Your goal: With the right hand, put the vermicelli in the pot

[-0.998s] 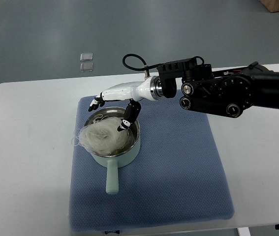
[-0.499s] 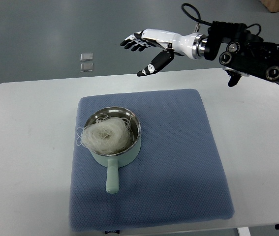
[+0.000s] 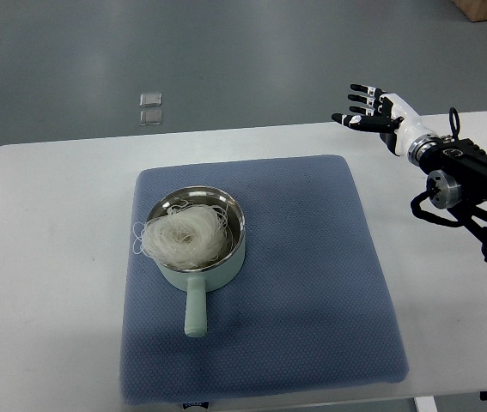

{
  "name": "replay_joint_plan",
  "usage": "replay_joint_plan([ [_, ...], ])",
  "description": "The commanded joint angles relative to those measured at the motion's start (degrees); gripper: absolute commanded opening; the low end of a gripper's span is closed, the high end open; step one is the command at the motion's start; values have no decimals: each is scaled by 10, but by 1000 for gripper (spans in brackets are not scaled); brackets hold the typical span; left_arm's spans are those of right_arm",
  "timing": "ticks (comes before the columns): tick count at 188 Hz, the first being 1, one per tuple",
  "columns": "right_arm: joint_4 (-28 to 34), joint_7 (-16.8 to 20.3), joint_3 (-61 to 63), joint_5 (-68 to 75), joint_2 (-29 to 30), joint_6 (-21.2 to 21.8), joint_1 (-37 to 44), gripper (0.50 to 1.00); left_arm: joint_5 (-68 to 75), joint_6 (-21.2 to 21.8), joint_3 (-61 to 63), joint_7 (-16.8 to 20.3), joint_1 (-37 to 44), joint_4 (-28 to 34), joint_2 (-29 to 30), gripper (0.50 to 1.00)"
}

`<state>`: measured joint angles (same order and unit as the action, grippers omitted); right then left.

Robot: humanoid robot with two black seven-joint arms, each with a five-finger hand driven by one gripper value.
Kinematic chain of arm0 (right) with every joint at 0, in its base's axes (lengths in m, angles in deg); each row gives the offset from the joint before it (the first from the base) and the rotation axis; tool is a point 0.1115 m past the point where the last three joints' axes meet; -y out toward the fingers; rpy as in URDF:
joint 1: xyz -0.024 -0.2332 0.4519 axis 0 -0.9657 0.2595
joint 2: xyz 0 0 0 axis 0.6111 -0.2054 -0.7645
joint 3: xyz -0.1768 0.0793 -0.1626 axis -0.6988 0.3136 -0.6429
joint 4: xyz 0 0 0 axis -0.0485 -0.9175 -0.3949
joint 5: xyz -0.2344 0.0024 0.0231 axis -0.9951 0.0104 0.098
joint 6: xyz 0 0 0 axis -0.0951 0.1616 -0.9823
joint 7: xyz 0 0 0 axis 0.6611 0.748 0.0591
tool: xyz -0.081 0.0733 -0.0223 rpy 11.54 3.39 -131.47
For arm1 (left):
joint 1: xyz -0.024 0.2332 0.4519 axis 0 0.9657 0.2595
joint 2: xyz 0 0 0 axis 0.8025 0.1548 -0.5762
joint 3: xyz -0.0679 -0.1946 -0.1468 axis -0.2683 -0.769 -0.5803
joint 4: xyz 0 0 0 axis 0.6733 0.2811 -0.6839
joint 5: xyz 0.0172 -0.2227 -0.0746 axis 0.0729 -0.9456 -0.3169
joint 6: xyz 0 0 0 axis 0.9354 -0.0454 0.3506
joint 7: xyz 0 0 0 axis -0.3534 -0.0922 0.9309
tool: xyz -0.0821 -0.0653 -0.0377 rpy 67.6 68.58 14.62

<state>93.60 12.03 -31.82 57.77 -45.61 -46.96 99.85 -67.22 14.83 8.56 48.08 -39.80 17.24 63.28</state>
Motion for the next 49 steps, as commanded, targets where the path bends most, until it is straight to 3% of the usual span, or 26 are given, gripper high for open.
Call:
replay_joint_plan([
  [1,-2,-1,22,1,7,-14,-18,921,0,-1,0,0,0,-1,0,1000],
  [49,-2,-1,25,1,18,-16,-24,921,0,-1,0,0,-1,-1,0,1000],
])
